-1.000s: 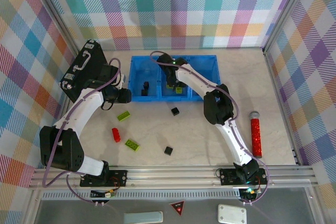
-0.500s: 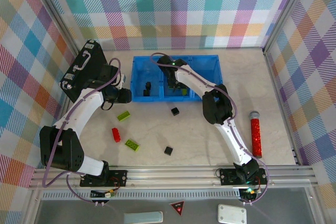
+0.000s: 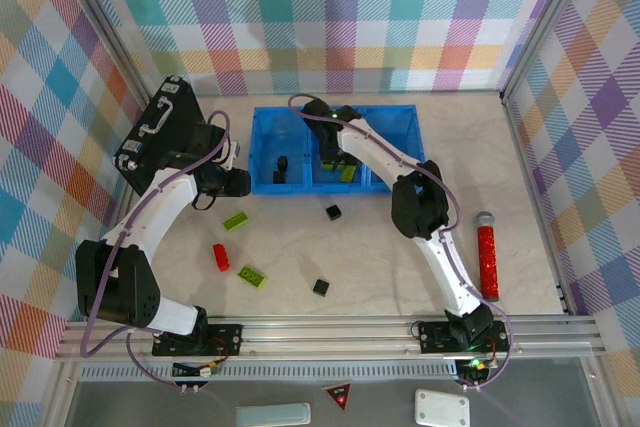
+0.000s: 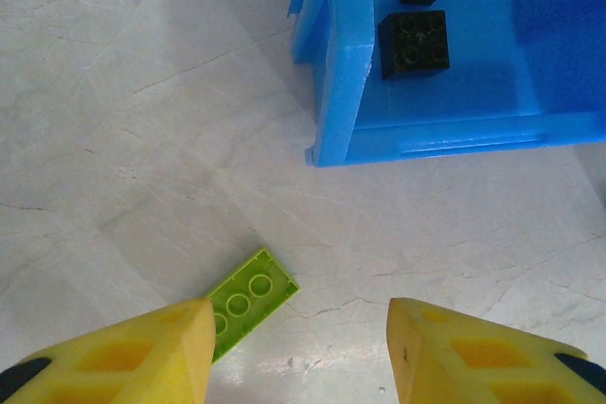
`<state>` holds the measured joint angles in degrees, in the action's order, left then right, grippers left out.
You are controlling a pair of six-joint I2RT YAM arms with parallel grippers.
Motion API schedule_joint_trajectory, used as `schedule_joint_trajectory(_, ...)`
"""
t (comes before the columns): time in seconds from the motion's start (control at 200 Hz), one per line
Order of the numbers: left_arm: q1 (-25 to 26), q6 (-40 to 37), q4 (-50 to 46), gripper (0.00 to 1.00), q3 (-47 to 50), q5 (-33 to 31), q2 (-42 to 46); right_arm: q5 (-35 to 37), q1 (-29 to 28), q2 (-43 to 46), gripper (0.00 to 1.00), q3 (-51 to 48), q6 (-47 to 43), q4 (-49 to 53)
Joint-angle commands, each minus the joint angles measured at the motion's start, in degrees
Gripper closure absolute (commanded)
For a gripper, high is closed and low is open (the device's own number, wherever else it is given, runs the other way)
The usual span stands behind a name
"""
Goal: Sort the legos into containers by color
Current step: Place the lego in the container, then pick up the lego from the bottom-left of the table.
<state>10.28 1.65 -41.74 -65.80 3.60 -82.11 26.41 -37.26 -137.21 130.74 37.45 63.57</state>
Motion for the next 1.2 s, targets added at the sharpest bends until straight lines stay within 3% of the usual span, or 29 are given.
schedule_joint_trajectory(0.0, -0.6, -0.3, -1.3, 0.49, 0.2, 0.1, -0.5, -3.4, -0.7, 5.4, 0.52, -1.3, -1.5, 1.9)
schedule_joint_trajectory(0.56, -0.5, 8.0, -10.9, 0.48, -1.5, -3.7, -1.1, -9.9, -1.0, 21.4, 0.52, -20.6, -2.8, -4.8)
schedule_joint_trajectory(1.195, -0.5, 22.6, -10.3, 0.48, 14.8, -4.7, 7.2, -14.3, -0.8, 30.3, 0.53, -37.0, -6.2, -13.5)
